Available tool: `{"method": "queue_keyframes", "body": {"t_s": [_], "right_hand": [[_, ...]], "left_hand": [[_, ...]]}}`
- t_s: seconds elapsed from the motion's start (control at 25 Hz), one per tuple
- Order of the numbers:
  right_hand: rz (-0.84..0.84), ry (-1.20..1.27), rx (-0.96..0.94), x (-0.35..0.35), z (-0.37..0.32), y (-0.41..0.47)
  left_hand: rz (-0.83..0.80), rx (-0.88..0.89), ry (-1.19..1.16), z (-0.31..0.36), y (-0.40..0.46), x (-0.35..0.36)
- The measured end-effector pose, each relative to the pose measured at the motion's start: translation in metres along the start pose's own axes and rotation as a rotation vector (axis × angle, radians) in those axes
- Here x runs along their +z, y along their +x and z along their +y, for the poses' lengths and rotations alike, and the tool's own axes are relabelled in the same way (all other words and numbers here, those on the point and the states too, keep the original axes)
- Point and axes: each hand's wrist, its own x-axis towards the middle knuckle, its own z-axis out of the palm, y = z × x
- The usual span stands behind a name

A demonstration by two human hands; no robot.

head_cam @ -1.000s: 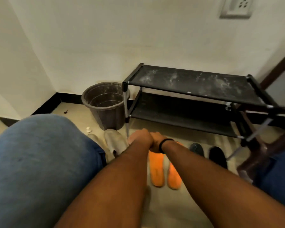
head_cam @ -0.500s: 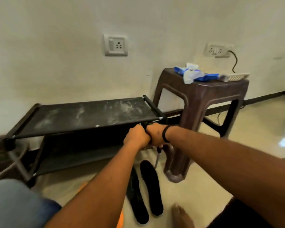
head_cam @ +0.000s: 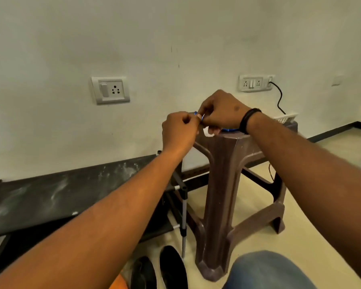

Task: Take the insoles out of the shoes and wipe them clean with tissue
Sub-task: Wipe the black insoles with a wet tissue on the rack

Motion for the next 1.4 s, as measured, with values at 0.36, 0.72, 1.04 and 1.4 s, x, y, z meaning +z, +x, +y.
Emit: {"method": "queue_keyframes", "body": {"t_s": [0.36, 0.72, 1.04, 1.4], "right_hand": [[0.341, 0.076, 0.22, -0.01, 0.063, 0.047], [0.115, -0.263, -0.178, 0.1, 0.019, 0.024], [0.659, -0.221, 0.188, 0.012, 0.058, 0.055], [0.457, -0.096, 0.393, 0.017, 0.086, 0.068]], "left_hand": [[0.025, -0.177, 0.009, -0.034, 0.06, 0.05], [-0.151, -0.022, 0.033, -0.087, -0.053, 0.0], [0.026, 0.039, -0.007, -0.081, -0.017, 0.005], [-0.232, -0.555, -0.179, -0.027, 0.062, 0.067]]}}
